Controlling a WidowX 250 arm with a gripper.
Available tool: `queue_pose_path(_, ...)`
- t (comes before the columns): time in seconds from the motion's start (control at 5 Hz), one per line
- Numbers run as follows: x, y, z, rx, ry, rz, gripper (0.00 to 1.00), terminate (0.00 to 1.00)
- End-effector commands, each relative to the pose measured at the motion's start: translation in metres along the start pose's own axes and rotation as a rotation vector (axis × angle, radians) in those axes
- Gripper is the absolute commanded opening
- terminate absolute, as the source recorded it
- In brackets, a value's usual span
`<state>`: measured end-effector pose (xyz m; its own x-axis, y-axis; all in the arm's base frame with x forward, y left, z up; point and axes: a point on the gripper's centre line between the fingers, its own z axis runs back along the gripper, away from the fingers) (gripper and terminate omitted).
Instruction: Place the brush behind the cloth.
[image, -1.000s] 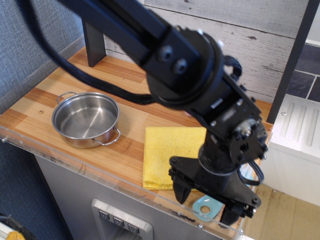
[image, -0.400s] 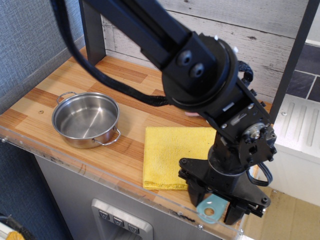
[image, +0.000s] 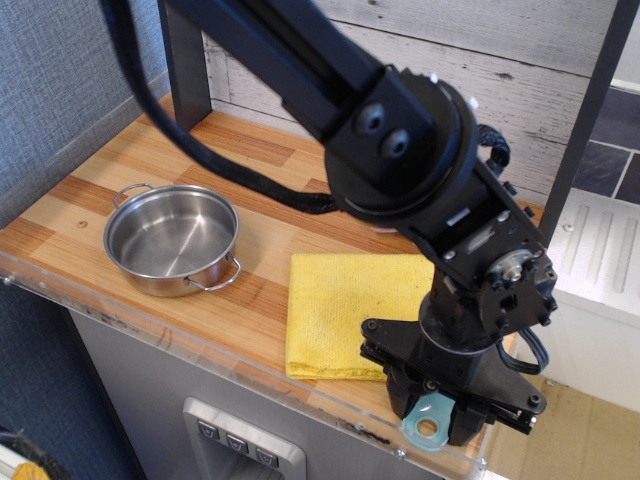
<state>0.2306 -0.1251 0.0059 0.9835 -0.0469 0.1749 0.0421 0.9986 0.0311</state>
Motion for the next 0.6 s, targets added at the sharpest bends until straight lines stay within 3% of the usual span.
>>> queue_pose_path(0.0, 0.014, 0.003, 0.034, -0.018, -0.091, -0.001, 0.00, 0.00)
queue_pose_path(0.4, 0.030, 0.022, 0.083, 0.004, -0.205, 0.046, 0.00, 0.00)
